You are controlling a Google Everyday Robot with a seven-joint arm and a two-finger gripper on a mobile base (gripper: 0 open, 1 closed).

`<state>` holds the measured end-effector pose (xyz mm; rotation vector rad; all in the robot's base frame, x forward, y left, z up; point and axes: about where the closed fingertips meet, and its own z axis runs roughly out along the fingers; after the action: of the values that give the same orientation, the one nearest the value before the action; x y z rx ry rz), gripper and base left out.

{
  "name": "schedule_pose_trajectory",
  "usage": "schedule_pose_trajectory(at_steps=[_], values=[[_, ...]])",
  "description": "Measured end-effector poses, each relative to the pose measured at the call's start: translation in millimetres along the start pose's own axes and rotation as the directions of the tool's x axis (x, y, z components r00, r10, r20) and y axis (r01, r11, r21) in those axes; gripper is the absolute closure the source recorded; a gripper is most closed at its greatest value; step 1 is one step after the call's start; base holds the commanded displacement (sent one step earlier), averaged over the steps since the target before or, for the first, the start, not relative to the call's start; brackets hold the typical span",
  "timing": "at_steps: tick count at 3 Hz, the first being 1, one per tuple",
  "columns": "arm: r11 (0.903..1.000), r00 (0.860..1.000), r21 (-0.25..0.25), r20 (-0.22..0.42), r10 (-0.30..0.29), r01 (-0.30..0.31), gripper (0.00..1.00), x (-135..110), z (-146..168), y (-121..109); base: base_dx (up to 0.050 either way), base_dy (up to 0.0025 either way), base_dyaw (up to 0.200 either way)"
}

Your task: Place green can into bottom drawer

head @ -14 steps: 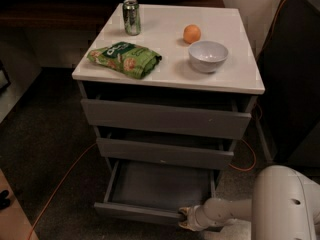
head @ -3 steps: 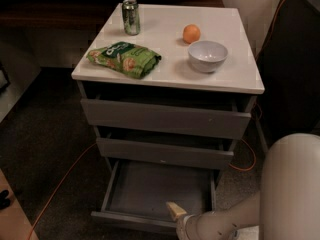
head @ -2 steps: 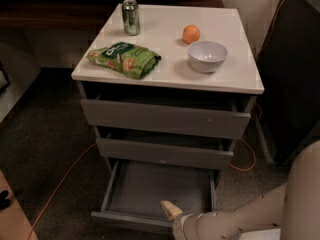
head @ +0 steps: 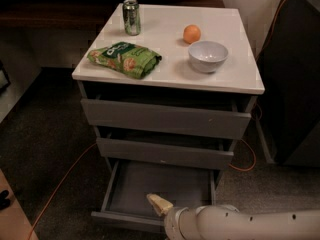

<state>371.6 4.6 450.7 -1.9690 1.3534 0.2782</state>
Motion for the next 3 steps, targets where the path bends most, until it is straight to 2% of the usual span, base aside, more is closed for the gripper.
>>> schedule_pose_trajectory(at_steps=[1, 2, 3], values=[[0.9999, 1.000, -0.006, 0.018, 0.011, -0.011, 0.00, -8.1, -14.4, 7.8, 0.000, 0.00000, 0.000], [0.9996, 0.999, -0.007, 0.044, 0.028, -0.027, 0.00, -7.7, -9.2, 1.3, 0.000, 0.00000, 0.000], [0.9996, 0.995, 0.007, 0.093, 0.028, -0.029, 0.00, -23.4, -23.3, -36.9, 0.000, 0.00000, 0.000]])
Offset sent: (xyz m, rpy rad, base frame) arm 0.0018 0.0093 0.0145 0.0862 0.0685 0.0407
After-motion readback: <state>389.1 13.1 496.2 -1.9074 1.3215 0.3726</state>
